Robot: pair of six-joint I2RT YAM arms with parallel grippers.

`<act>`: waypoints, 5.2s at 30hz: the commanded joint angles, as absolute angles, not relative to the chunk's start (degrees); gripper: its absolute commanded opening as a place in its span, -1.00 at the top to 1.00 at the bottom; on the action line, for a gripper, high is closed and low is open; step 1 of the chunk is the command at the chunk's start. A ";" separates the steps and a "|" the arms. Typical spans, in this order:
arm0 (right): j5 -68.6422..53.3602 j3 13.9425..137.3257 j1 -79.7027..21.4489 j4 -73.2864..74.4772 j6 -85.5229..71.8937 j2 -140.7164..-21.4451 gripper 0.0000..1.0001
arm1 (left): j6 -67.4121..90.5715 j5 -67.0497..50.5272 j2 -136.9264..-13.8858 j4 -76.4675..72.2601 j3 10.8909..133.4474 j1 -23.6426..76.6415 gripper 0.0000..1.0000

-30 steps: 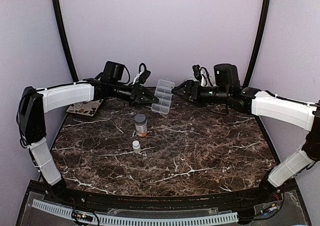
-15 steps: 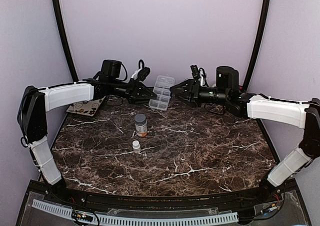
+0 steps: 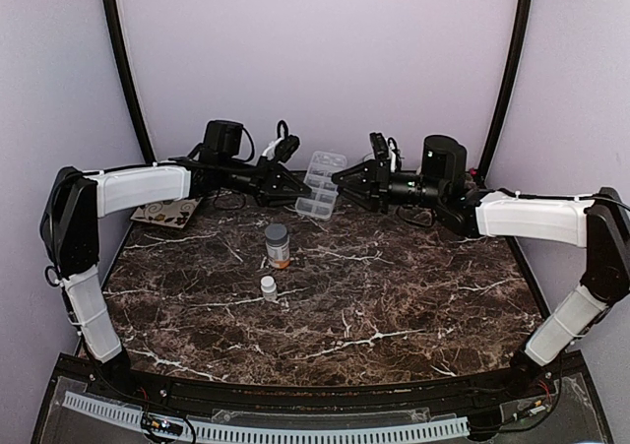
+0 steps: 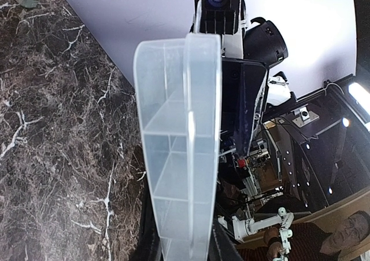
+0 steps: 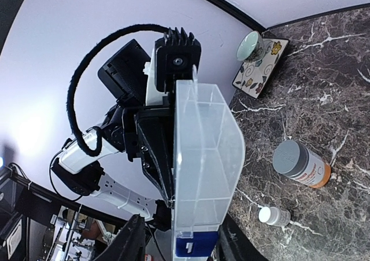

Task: Sort the pills into containers
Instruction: Open the lid of the pill container.

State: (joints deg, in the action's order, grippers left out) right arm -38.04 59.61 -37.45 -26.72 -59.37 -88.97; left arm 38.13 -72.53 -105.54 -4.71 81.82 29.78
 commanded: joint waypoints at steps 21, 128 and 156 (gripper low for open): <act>-38.61 59.04 -37.27 -25.54 -59.66 -89.04 0.96 | 34.56 -66.29 -107.66 -1.95 85.17 27.41 1.00; -38.93 57.09 -33.43 -32.79 -65.48 -94.51 0.34 | 32.92 -64.60 -112.23 -0.10 88.59 29.16 0.98; -38.43 58.12 -32.55 -30.25 -63.21 -93.71 0.63 | 31.11 -63.77 -113.03 1.76 88.55 29.09 0.99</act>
